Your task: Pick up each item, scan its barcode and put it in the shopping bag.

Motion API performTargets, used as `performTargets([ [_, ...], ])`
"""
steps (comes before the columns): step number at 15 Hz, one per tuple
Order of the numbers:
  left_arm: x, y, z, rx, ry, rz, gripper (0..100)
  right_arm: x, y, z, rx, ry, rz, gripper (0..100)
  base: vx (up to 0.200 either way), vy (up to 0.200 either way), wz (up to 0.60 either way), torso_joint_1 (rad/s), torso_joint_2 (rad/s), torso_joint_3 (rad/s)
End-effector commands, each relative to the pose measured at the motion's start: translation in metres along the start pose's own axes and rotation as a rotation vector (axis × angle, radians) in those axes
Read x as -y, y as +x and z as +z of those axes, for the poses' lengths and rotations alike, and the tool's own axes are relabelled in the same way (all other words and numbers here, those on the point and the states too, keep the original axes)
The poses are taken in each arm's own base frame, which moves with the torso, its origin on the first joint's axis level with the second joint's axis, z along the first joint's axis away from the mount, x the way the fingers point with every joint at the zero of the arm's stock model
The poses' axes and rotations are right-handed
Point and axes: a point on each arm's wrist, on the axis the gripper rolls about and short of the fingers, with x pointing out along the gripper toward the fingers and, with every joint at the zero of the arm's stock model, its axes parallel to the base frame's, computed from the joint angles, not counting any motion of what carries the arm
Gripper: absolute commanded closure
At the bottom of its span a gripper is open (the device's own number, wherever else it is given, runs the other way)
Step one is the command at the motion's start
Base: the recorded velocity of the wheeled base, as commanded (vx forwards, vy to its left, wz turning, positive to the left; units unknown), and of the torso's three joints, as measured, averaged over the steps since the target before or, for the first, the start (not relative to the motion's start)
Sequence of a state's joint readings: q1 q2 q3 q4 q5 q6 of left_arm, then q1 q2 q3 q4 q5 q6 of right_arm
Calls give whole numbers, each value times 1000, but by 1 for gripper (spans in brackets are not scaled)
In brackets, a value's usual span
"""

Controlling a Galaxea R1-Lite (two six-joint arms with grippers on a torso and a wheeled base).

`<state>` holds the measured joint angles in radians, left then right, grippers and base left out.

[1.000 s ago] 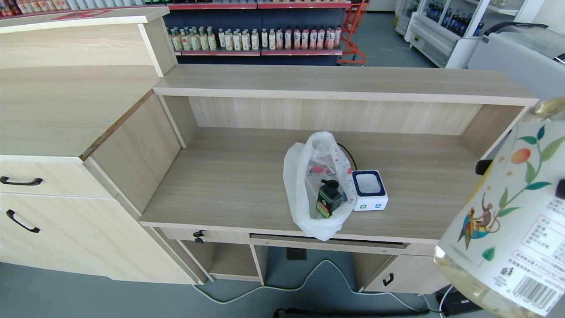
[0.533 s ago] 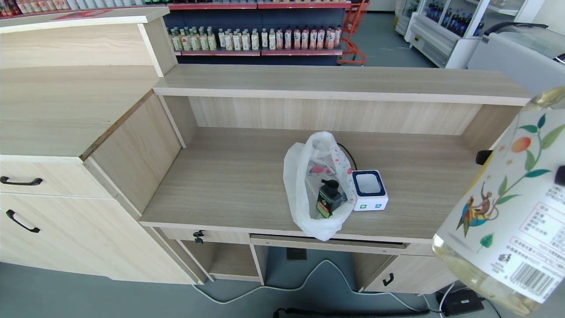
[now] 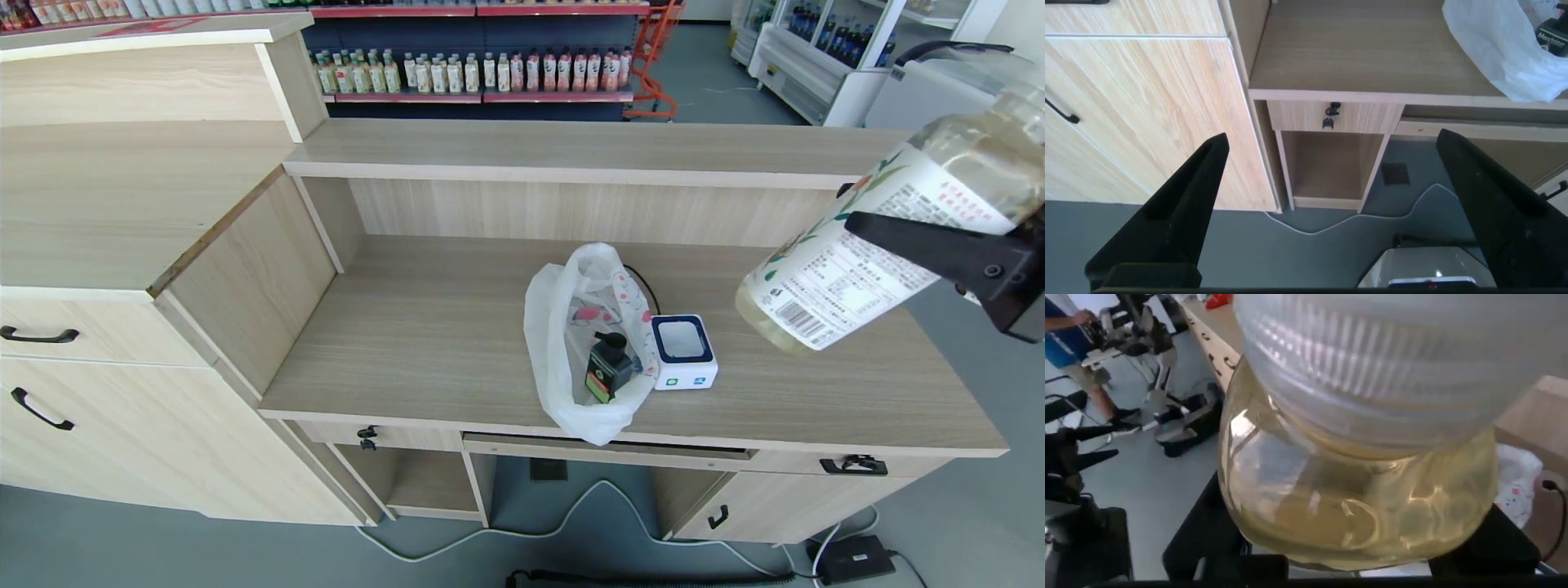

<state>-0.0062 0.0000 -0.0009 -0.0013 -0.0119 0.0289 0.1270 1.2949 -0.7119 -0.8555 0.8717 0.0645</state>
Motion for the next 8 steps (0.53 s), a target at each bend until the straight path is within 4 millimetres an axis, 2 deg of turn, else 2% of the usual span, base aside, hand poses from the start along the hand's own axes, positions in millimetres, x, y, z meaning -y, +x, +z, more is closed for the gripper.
performTargets([
  [1, 0, 0, 0, 1, 0, 0, 0, 45, -1, -37, -115, -155, -208, 100, 0, 0, 0, 0, 0, 0],
  [4, 0, 0, 0, -1, 0, 0, 0, 83, -29, -70, -312, -400, -442, 100, 0, 0, 0, 0, 0, 0],
  [7, 0, 0, 0, -1, 0, 0, 0, 100, -47, -87, -369, -511, -498, 100, 0, 0, 0, 0, 0, 0],
  [8, 0, 0, 0, -1, 0, 0, 0, 107, -57, -97, -393, -598, -527, 100, 0, 0, 0, 0, 0, 0],
])
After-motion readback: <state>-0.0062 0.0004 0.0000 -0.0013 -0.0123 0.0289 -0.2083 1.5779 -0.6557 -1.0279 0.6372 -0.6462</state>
